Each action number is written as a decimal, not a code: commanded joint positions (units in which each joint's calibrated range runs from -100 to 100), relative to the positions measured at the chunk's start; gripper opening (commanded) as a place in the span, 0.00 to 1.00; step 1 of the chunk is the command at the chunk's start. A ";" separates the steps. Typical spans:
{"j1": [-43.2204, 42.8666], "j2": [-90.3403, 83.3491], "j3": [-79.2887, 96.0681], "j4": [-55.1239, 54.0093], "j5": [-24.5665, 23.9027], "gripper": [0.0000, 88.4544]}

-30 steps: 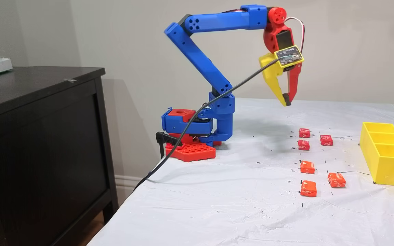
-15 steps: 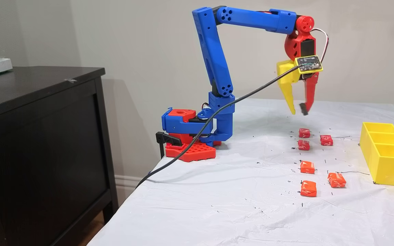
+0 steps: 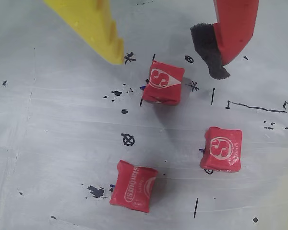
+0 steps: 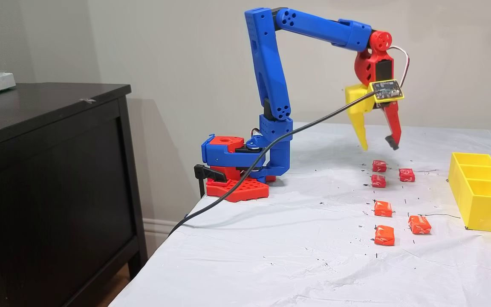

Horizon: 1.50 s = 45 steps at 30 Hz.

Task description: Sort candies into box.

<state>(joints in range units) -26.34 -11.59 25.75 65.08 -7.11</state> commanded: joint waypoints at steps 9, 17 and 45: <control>-1.11 2.85 -0.40 -2.25 1.03 0.29; -1.11 4.81 -0.12 -5.11 1.32 0.32; -0.38 9.98 -0.12 -10.43 2.78 0.00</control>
<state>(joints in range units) -27.66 3.38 26.86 55.32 -4.27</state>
